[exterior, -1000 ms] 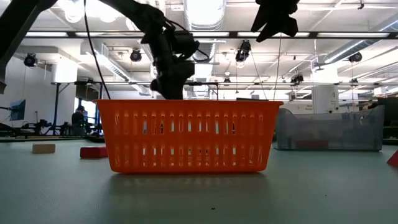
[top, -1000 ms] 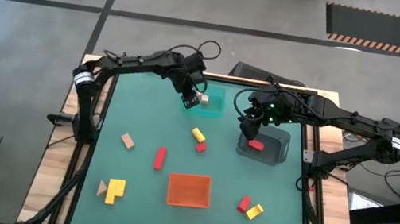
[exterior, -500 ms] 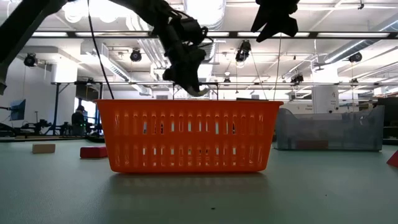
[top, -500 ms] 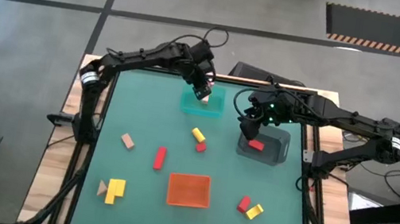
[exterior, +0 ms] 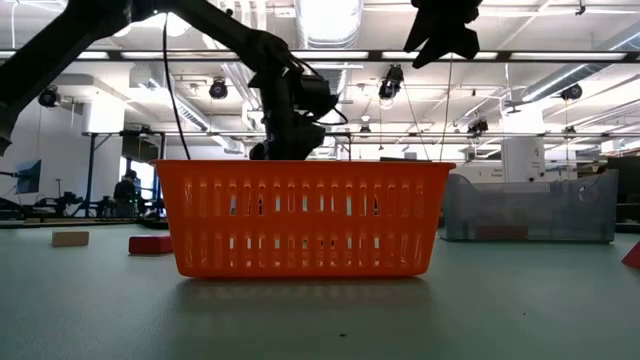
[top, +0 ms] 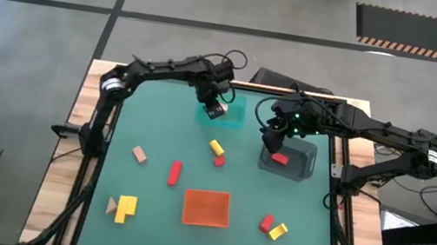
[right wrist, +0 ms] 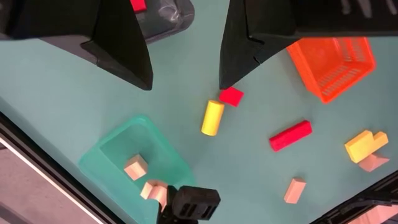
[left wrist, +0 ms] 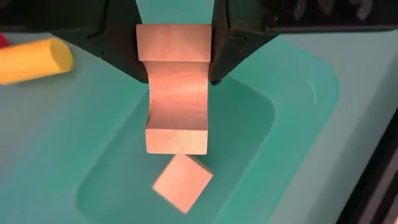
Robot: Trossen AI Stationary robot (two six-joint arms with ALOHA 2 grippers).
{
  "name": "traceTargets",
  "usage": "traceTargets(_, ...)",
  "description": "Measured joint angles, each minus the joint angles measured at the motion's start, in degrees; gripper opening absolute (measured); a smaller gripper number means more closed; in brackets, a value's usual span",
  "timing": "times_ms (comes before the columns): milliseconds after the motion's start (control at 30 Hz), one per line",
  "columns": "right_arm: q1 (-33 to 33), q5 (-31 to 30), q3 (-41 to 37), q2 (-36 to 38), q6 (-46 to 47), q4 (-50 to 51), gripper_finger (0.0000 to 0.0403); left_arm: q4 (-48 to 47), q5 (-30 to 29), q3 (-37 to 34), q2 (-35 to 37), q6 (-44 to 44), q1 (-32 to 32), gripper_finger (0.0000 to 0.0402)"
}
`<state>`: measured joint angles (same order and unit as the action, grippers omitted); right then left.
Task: Sort & place blocks by color
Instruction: Put the brown block into the green bin, then put the yellow block into the orange bin
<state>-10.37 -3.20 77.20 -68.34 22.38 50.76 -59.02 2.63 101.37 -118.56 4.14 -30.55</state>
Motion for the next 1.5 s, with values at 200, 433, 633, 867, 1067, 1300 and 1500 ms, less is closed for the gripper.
traceTargets(200,0.0,0.0,-0.3,0.0,0.1,0.0,0.0176,0.1,-0.6,-0.3,-1.2,0.0,-0.2,0.0122)
traceTargets(433,0.0,0.0,-0.3,0.0,0.5,0.0,0.0176,0.3,-3.8,-0.3,-1.3,0.0,-0.3,0.0155)
traceTargets(633,0.0,0.0,-0.3,0.0,0.6,0.0,0.0176,0.6,-3.9,-0.4,-1.3,0.0,-0.2,0.0161)
traceTargets(867,0.0,0.1,-0.3,0.0,2.2,-0.1,0.0176,0.6,-3.9,-0.1,-0.3,0.0,-0.2,0.0163)
traceTargets(1067,0.0,0.7,-0.3,0.0,8.1,-0.1,0.0176,0.1,-3.6,-0.3,5.0,0.0,1.1,0.0164)
traceTargets(1300,0.0,9.0,-0.3,0.0,17.1,0.0,0.0176,0.6,-3.6,-0.5,12.5,-0.5,4.0,0.0164)
traceTargets(1500,1.8,17.9,-0.3,0.0,27.1,0.1,0.0176,1.6,-3.4,-0.8,17.7,-0.5,7.2,0.0164)
